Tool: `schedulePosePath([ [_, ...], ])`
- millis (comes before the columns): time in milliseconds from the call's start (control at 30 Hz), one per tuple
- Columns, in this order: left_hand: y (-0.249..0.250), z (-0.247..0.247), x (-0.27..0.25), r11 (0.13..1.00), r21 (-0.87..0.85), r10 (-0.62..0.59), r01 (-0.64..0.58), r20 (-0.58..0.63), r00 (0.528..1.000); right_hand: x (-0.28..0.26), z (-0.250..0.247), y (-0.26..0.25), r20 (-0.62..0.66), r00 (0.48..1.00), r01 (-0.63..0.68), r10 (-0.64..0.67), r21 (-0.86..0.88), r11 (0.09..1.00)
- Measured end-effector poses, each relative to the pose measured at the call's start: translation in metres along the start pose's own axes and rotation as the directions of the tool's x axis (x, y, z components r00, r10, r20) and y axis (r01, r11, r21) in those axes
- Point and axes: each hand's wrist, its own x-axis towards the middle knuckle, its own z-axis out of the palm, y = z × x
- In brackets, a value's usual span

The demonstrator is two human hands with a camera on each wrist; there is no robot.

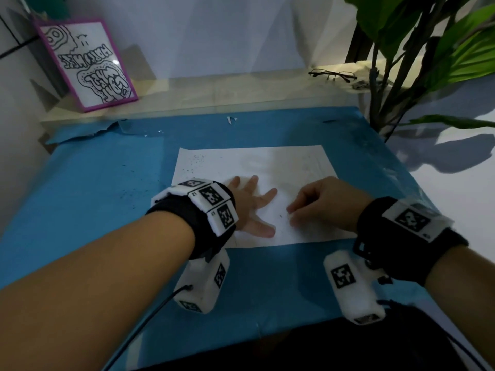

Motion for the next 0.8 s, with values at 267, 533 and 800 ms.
schedulePosePath([
  [267,-0.001,0.0,0.0,1.0,-0.008,0.007,-0.007,-0.003,1.0,-0.003,-0.005,0.001,0.019,1.0,-0.008,0.009,-0.041,0.999],
  [533,-0.001,-0.001,0.001,1.0,-0.007,0.001,-0.001,-0.007,1.0,-0.003,0.003,-0.002,-0.007,1.0,0.006,-0.006,-0.022,1.0],
  [800,-0.001,0.0,0.002,1.0,-0.011,0.0,0.0,-0.001,1.0,-0.004,0.011,-0.002,-0.006,0.999,0.043,-0.042,0.024,0.999],
])
